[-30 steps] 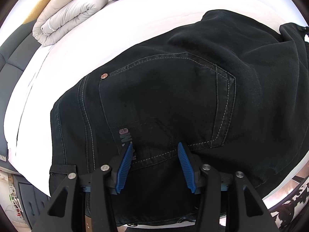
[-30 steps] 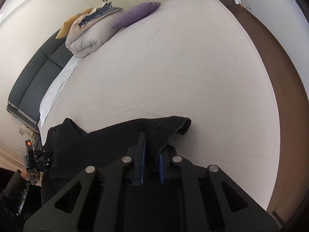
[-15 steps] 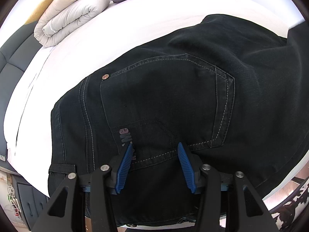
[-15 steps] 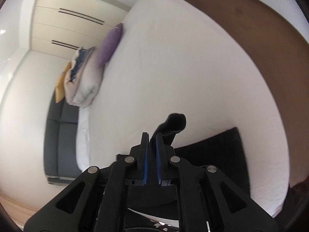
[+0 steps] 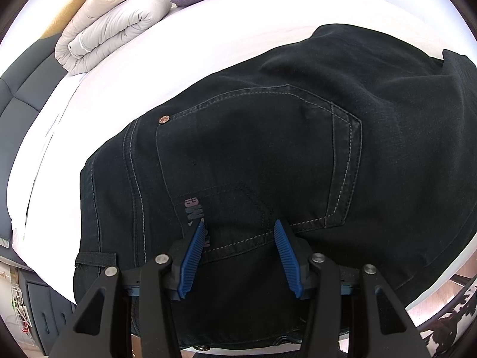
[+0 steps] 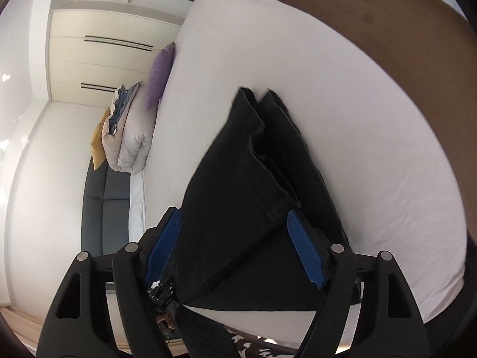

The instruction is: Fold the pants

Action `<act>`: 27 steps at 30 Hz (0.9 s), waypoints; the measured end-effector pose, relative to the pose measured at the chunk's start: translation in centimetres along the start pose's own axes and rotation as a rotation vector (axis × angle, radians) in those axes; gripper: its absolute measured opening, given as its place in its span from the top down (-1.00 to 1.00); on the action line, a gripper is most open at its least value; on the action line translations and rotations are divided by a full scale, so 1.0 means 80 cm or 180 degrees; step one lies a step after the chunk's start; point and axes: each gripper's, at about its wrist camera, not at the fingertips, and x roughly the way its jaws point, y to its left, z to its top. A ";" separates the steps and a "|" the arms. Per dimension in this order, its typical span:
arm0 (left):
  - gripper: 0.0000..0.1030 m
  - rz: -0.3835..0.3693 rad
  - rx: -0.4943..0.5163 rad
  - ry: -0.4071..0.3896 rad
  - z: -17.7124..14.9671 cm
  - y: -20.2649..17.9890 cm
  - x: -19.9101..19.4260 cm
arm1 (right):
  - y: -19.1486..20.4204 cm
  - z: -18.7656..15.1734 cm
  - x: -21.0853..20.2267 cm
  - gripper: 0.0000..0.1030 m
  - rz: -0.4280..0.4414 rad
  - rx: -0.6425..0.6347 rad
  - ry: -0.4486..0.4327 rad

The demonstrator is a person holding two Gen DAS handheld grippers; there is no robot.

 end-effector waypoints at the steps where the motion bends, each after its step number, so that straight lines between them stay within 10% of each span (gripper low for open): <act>1: -0.02 0.0004 0.0004 0.0000 0.000 0.000 0.000 | -0.013 -0.012 0.002 -0.40 0.0063 0.0092 -0.0018; 10: -0.02 0.0035 0.0001 -0.0040 -0.001 -0.002 -0.002 | 0.025 -0.040 -0.035 -0.33 -0.0250 -0.1254 -0.0484; 16: -0.01 0.0025 0.0022 -0.0040 -0.001 -0.002 -0.003 | 0.033 -0.023 -0.026 -0.28 -0.0268 -0.1571 -0.0124; 21: -0.01 0.0024 0.0026 -0.0039 -0.001 -0.002 -0.003 | 0.010 -0.017 0.013 0.69 -0.0433 -0.1610 0.0124; 27: -0.01 0.0012 0.0043 -0.0037 0.000 -0.001 -0.004 | 0.047 -0.009 -0.005 0.94 -0.0133 -0.1184 0.0298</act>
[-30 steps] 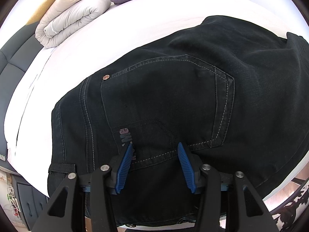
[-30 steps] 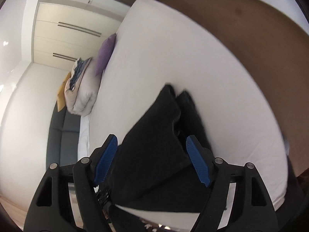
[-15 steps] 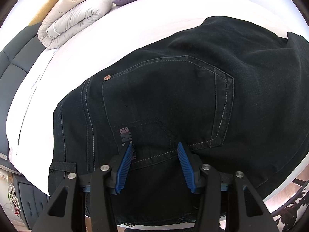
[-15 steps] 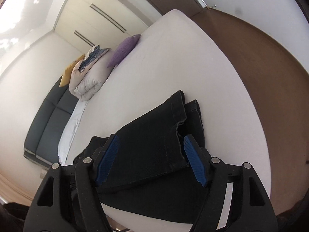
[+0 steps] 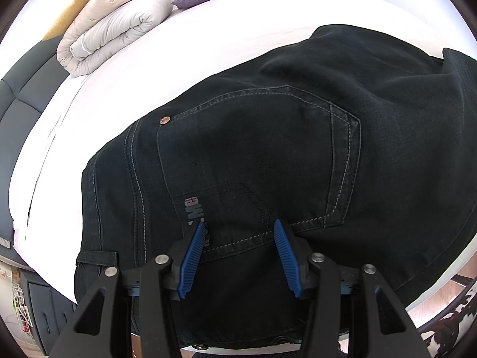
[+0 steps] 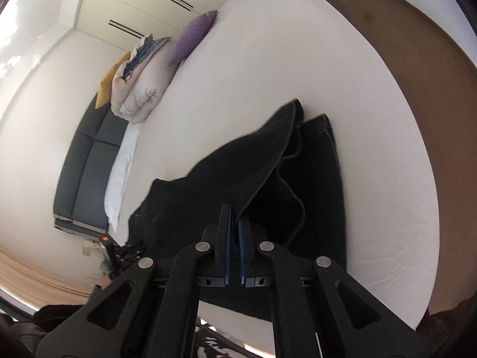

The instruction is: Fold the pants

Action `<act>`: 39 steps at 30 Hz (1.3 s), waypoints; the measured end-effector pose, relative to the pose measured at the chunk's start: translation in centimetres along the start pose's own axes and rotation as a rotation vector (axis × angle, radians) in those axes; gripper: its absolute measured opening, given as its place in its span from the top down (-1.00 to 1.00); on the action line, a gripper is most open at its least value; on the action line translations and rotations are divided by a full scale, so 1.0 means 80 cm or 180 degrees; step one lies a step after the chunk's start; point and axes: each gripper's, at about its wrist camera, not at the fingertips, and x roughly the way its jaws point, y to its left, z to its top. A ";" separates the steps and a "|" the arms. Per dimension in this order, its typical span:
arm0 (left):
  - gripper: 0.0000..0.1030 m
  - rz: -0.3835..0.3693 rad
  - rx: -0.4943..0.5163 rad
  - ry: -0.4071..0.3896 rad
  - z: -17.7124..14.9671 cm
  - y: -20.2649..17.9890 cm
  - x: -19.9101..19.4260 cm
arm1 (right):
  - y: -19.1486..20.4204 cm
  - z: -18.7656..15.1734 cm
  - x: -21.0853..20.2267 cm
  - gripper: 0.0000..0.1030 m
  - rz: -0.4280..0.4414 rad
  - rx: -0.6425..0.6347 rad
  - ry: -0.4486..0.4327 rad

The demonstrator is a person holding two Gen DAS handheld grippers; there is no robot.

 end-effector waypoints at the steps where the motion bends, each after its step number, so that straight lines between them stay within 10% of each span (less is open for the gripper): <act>1: -0.01 -0.0002 0.0001 0.0001 0.000 0.000 0.000 | 0.011 0.003 -0.015 0.95 0.0073 0.0032 -0.0040; 6: -0.01 -0.0001 -0.0004 -0.0005 0.001 0.000 0.000 | 0.034 0.027 -0.073 0.96 0.0282 0.0529 -0.0363; 10: -0.01 -0.0005 -0.0010 -0.0029 -0.001 0.002 -0.001 | -0.009 0.007 -0.087 0.93 -0.0393 0.0914 -0.0399; 14: -0.01 -0.0010 -0.0001 -0.0031 -0.003 0.004 -0.001 | -0.009 -0.043 -0.082 0.80 0.0056 0.0903 -0.0523; 16: -0.01 -0.0021 -0.0007 -0.0035 -0.005 0.006 -0.001 | -0.004 -0.067 -0.079 0.26 0.0225 0.0902 -0.0595; 17: -0.01 -0.0016 -0.0007 -0.0038 -0.005 0.006 -0.001 | -0.004 -0.076 -0.072 -0.52 0.0321 0.0984 -0.0594; 18: -0.01 -0.0007 -0.0005 -0.0041 -0.006 0.006 -0.001 | -0.005 -0.086 -0.065 -0.81 0.0426 0.1103 -0.0625; 29: -0.01 0.0004 -0.0012 -0.0070 -0.008 0.006 -0.001 | -0.041 -0.115 0.000 -0.23 0.0387 0.1680 -0.0611; 37: -0.01 -0.0003 -0.0014 -0.0074 -0.009 0.007 -0.002 | -0.043 -0.091 0.019 -0.19 0.0255 0.1810 -0.0834; 39: -0.01 -0.0008 -0.0017 -0.0078 -0.009 0.008 -0.003 | -0.041 -0.082 0.024 0.20 0.0206 0.1791 -0.0862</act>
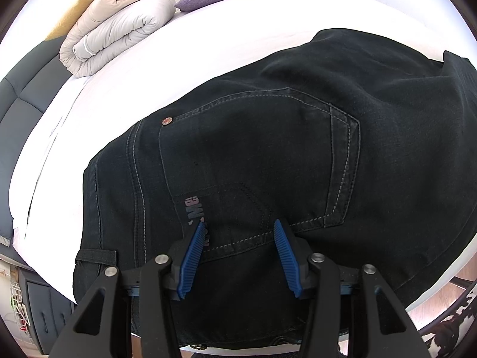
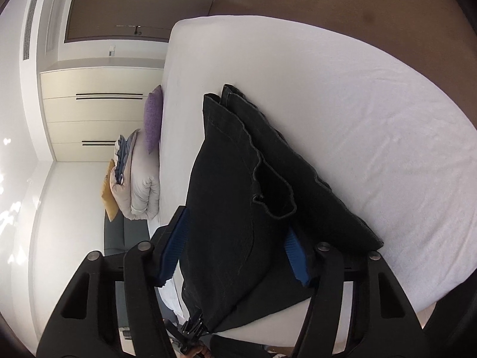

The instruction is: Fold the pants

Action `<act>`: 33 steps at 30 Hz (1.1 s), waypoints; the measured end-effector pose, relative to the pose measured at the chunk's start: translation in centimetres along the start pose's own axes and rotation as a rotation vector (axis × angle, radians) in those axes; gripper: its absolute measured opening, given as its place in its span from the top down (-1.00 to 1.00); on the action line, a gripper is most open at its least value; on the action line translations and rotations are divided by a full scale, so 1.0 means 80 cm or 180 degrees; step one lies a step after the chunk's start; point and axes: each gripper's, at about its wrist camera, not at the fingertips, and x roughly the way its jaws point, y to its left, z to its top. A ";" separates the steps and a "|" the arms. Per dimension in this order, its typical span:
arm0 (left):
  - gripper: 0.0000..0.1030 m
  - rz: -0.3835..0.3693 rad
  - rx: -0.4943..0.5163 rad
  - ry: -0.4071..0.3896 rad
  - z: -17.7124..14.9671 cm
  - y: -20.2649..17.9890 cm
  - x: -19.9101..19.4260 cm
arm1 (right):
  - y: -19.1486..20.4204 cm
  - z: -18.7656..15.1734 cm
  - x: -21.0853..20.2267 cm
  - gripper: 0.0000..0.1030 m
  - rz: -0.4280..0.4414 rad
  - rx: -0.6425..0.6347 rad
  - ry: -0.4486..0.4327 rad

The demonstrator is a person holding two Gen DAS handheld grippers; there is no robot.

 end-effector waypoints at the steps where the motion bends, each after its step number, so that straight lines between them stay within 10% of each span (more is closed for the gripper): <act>1: -0.01 -0.0001 0.0000 -0.0003 0.000 0.000 0.000 | 0.002 0.002 0.004 0.44 -0.0011 -0.0012 -0.0008; 5: -0.01 -0.0016 -0.0006 -0.0014 -0.001 0.003 0.000 | -0.024 0.006 -0.003 0.89 -0.0142 -0.0082 -0.0032; 33: -0.02 -0.0085 0.0029 -0.0055 -0.007 0.013 -0.002 | -0.056 -0.013 -0.047 0.92 -0.0386 -0.0403 -0.0397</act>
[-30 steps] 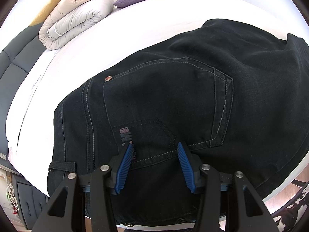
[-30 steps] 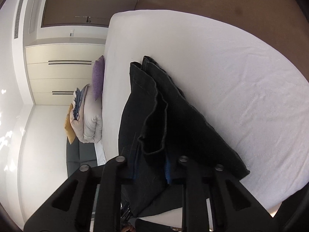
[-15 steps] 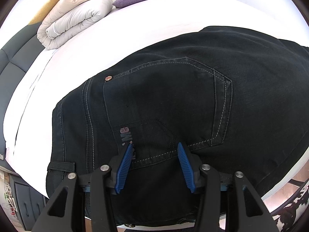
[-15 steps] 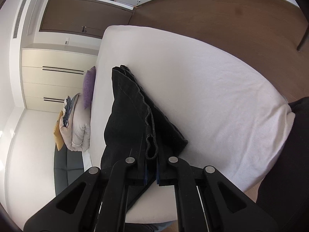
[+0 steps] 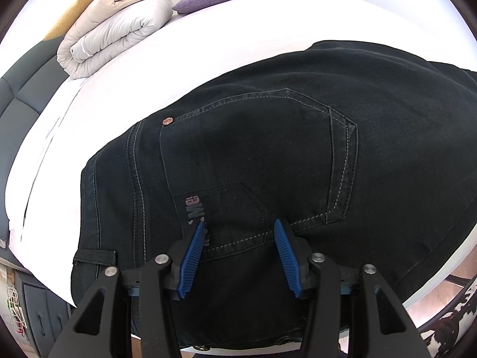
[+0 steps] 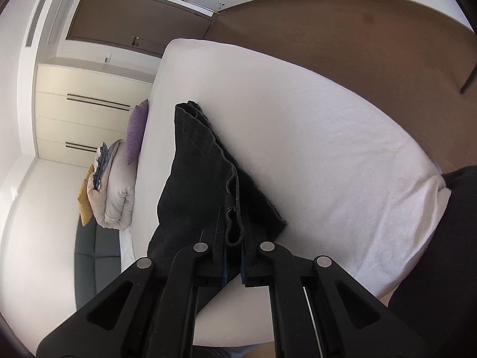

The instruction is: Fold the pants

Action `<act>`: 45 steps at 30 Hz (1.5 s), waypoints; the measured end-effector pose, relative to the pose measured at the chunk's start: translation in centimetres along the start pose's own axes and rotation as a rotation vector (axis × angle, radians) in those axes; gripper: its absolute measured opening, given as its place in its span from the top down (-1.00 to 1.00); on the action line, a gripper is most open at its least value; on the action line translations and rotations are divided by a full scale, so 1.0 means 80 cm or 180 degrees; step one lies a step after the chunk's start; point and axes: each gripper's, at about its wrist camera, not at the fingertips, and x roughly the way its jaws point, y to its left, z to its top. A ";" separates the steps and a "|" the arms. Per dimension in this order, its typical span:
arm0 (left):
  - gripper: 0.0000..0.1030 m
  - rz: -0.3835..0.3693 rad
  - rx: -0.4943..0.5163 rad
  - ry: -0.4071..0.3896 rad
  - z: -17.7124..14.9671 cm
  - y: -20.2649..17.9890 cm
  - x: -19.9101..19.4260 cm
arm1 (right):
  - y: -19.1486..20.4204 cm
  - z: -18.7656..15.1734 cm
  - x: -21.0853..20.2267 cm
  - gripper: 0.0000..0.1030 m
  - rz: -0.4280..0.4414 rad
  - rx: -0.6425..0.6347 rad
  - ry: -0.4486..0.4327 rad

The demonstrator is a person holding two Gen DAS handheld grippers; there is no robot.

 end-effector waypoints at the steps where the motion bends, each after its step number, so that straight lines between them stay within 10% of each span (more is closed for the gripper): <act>1: -0.02 0.0002 0.0001 -0.0001 0.000 0.000 0.000 | 0.000 0.000 -0.001 0.92 -0.0031 -0.0047 0.0004; 10: -0.02 0.0012 -0.0006 -0.0032 -0.003 0.000 -0.003 | -0.032 0.019 -0.008 0.89 0.0322 0.0256 -0.0002; 13: -0.03 0.0018 -0.0006 -0.0039 -0.004 0.000 -0.003 | -0.031 0.036 -0.059 0.82 -0.0346 0.0158 -0.0617; 16: -0.03 0.0016 -0.0006 -0.0040 -0.005 0.000 -0.003 | 0.013 0.041 -0.084 0.82 -0.0268 -0.0243 -0.0709; 24: -0.03 0.0031 0.0005 -0.0068 -0.007 -0.002 -0.007 | 0.223 -0.125 0.092 0.82 0.0506 -0.1735 0.1098; 28: -0.03 0.0006 -0.0008 -0.0078 -0.008 0.000 -0.008 | 0.264 -0.223 0.193 0.82 0.0354 -0.2096 0.1777; 32: -0.03 -0.0020 -0.0021 -0.0089 -0.007 0.002 -0.009 | 0.245 -0.255 0.248 0.83 -0.0010 -0.2157 0.2064; 45: 0.00 -0.0043 -0.0067 -0.0116 -0.006 0.012 -0.019 | 0.215 -0.267 0.248 0.94 -0.0003 -0.2293 0.2068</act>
